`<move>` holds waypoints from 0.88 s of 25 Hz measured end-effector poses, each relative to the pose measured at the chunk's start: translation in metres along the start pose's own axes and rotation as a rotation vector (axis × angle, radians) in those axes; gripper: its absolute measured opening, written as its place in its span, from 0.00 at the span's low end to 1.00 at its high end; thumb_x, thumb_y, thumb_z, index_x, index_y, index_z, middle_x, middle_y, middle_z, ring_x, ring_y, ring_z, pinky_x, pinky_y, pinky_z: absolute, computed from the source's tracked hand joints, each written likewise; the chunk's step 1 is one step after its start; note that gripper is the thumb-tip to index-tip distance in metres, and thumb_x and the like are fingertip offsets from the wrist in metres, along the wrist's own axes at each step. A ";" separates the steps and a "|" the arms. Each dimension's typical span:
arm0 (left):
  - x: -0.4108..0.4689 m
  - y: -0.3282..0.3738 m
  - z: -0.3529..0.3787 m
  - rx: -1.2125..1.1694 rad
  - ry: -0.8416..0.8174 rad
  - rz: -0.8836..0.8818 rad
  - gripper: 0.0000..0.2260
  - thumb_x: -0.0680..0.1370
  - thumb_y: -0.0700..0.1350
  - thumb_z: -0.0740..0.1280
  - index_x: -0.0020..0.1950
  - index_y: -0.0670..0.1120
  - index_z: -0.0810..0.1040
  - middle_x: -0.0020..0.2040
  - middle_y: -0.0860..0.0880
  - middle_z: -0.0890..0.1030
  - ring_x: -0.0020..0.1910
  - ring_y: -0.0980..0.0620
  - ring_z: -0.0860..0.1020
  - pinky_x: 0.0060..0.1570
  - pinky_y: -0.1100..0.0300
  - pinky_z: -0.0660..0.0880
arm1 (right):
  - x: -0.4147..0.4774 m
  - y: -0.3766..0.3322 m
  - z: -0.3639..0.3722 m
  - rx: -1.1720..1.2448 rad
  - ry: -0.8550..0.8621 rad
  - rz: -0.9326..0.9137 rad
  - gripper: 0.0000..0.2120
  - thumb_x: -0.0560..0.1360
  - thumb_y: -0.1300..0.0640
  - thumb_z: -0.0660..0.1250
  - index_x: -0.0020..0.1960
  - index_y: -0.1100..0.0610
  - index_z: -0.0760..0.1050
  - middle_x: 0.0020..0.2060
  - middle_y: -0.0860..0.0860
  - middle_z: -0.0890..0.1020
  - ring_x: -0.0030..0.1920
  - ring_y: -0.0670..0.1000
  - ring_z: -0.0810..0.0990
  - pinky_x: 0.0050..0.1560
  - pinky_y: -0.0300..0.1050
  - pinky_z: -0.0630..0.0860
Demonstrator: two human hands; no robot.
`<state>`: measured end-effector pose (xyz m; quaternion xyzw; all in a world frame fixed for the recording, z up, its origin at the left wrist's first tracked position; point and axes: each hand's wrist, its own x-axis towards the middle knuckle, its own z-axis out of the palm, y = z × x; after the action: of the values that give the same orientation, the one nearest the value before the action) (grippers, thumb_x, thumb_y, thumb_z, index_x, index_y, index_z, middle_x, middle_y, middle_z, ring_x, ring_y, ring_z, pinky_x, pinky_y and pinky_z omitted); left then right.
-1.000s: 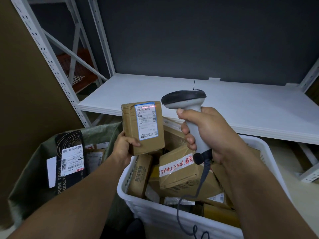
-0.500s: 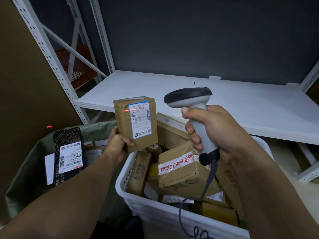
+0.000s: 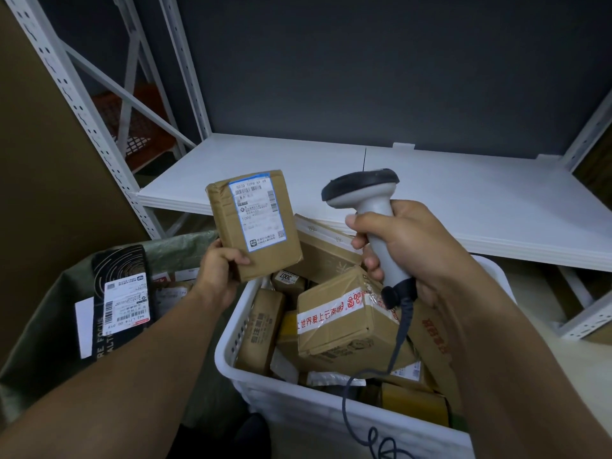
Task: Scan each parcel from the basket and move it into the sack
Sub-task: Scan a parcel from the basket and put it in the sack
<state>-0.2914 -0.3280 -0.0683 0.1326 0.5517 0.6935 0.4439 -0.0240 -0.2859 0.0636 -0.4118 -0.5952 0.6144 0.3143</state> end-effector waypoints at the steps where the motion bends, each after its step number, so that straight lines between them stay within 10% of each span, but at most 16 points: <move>1: -0.002 0.001 0.006 -0.019 -0.012 0.004 0.42 0.50 0.34 0.66 0.67 0.37 0.72 0.59 0.40 0.84 0.53 0.38 0.81 0.43 0.48 0.82 | 0.003 0.005 -0.004 -0.009 0.031 0.017 0.05 0.78 0.61 0.70 0.47 0.62 0.75 0.33 0.57 0.78 0.25 0.50 0.73 0.25 0.42 0.71; 5: -0.010 0.001 0.029 -0.043 -0.071 -0.021 0.39 0.54 0.34 0.68 0.66 0.36 0.74 0.62 0.39 0.83 0.58 0.36 0.80 0.58 0.40 0.78 | 0.019 0.033 -0.022 -0.106 0.167 0.097 0.07 0.75 0.62 0.68 0.52 0.62 0.76 0.31 0.58 0.79 0.26 0.51 0.76 0.29 0.44 0.74; 13: -0.029 -0.013 0.068 -0.030 -0.080 -0.152 0.11 0.71 0.36 0.63 0.49 0.44 0.81 0.40 0.49 0.86 0.43 0.49 0.78 0.44 0.57 0.73 | 0.052 0.100 -0.037 -0.322 0.246 0.129 0.06 0.80 0.61 0.65 0.56 0.56 0.76 0.41 0.54 0.79 0.40 0.52 0.78 0.38 0.45 0.70; 22: -0.016 -0.022 0.069 0.064 -0.075 -0.194 0.14 0.66 0.38 0.66 0.50 0.45 0.82 0.38 0.50 0.86 0.47 0.47 0.78 0.55 0.50 0.70 | 0.075 0.155 -0.043 -0.317 0.361 0.228 0.10 0.81 0.60 0.63 0.62 0.59 0.74 0.47 0.55 0.79 0.47 0.56 0.77 0.47 0.49 0.73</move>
<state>-0.2258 -0.2955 -0.0583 0.1184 0.5669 0.6238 0.5248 -0.0049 -0.2150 -0.0977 -0.6232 -0.5681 0.4615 0.2755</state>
